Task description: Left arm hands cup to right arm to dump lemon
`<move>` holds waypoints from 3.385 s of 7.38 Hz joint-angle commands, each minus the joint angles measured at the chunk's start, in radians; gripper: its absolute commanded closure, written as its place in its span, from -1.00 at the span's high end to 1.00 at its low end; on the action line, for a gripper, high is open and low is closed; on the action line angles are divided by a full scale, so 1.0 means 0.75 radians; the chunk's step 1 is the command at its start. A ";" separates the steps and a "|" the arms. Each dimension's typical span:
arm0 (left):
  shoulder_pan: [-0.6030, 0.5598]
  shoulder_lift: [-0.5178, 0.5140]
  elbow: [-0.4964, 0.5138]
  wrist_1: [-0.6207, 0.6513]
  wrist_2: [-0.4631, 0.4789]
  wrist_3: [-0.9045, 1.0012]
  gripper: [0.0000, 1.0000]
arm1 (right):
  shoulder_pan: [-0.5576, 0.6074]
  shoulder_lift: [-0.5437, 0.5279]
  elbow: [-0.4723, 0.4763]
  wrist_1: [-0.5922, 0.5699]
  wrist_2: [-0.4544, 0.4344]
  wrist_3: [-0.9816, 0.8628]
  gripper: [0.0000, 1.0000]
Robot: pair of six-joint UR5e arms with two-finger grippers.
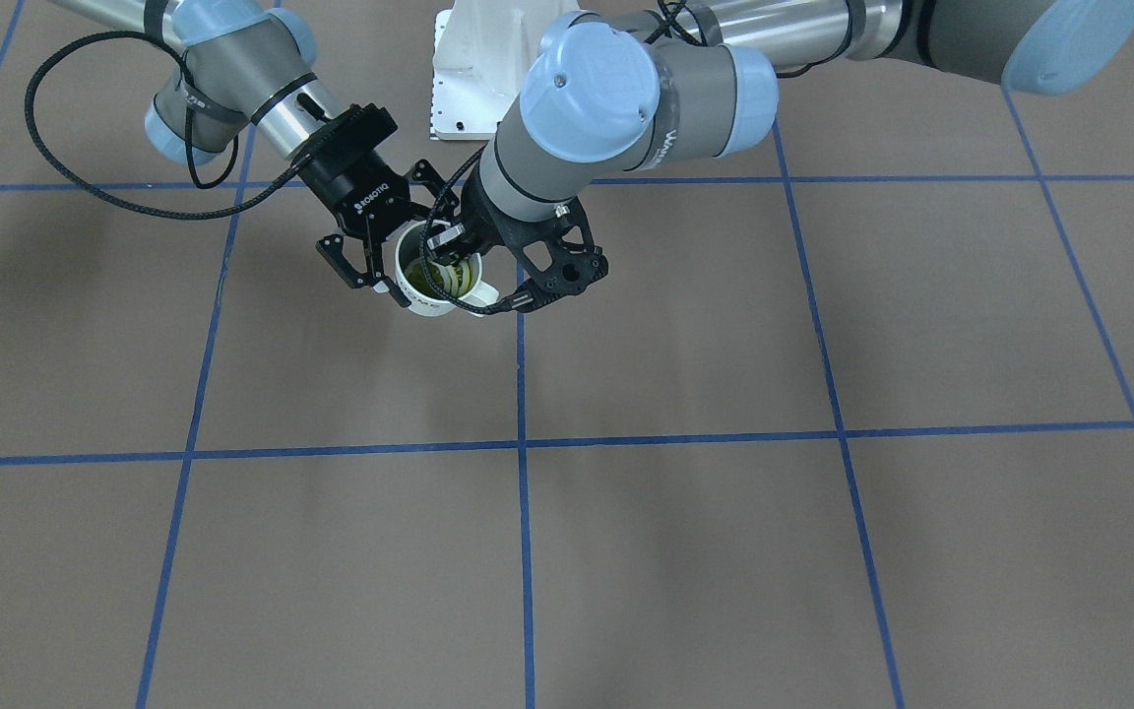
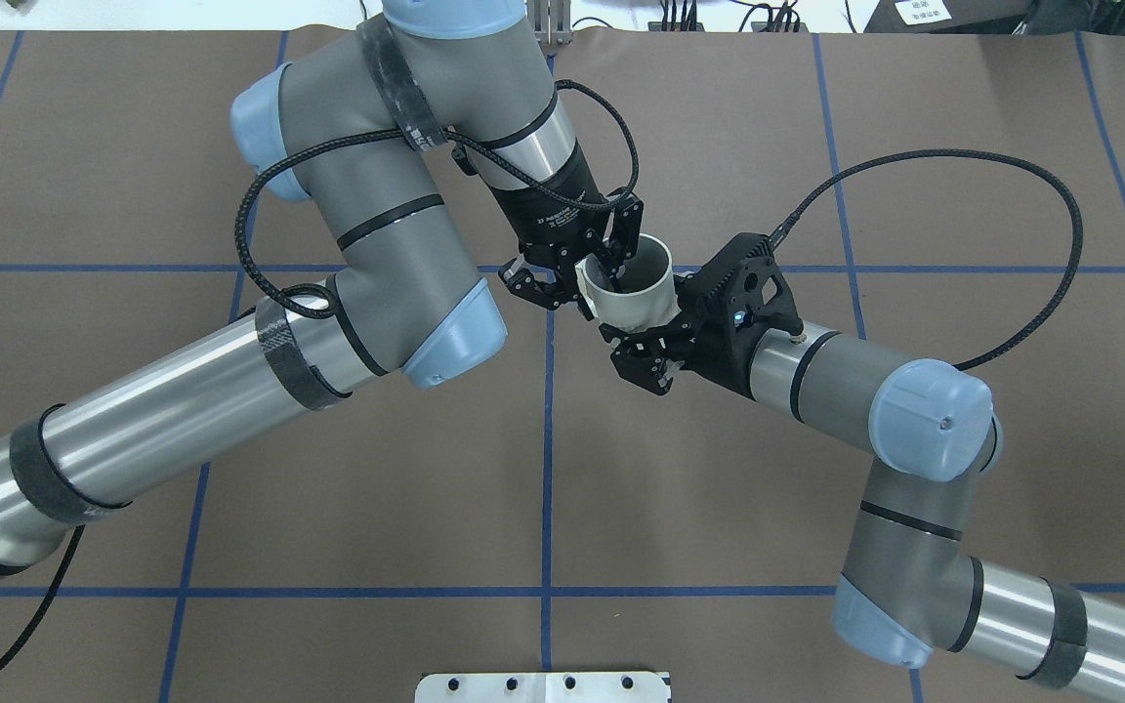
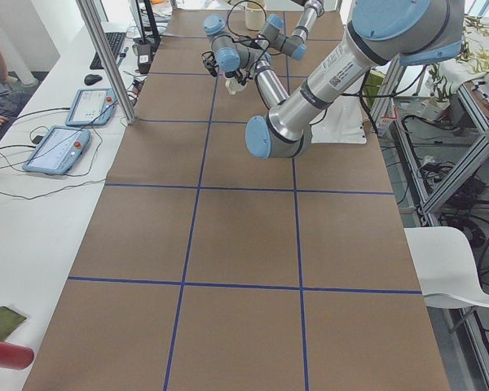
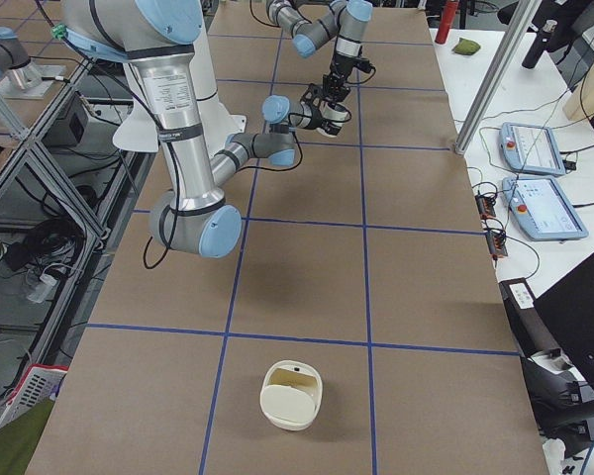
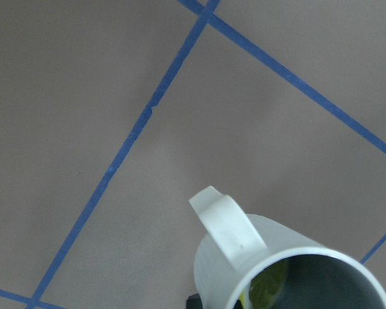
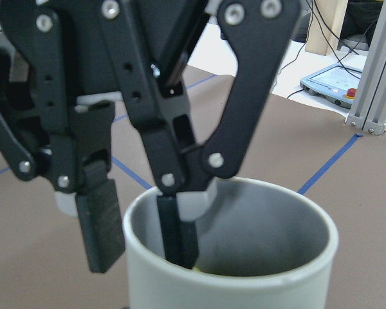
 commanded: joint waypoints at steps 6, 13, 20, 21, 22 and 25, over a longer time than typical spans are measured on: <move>-0.048 0.006 -0.020 -0.005 0.012 -0.004 1.00 | 0.100 -0.071 0.004 0.000 -0.016 0.004 0.15; -0.122 0.014 -0.037 -0.003 0.014 -0.004 1.00 | 0.674 -0.753 0.180 0.219 0.093 0.043 0.18; -0.159 0.012 -0.037 -0.003 0.018 -0.002 1.00 | 1.168 -0.865 -0.511 1.256 0.646 0.636 0.06; -0.163 0.008 -0.039 -0.003 0.020 -0.002 1.00 | 1.190 -0.865 -0.635 1.412 0.665 0.707 0.03; -0.165 0.006 -0.039 -0.003 0.018 -0.002 1.00 | 1.207 -0.865 -0.709 1.484 0.665 0.782 0.03; -0.169 0.002 -0.039 -0.003 0.049 0.009 1.00 | 1.213 -0.865 -0.846 1.693 0.665 1.201 0.00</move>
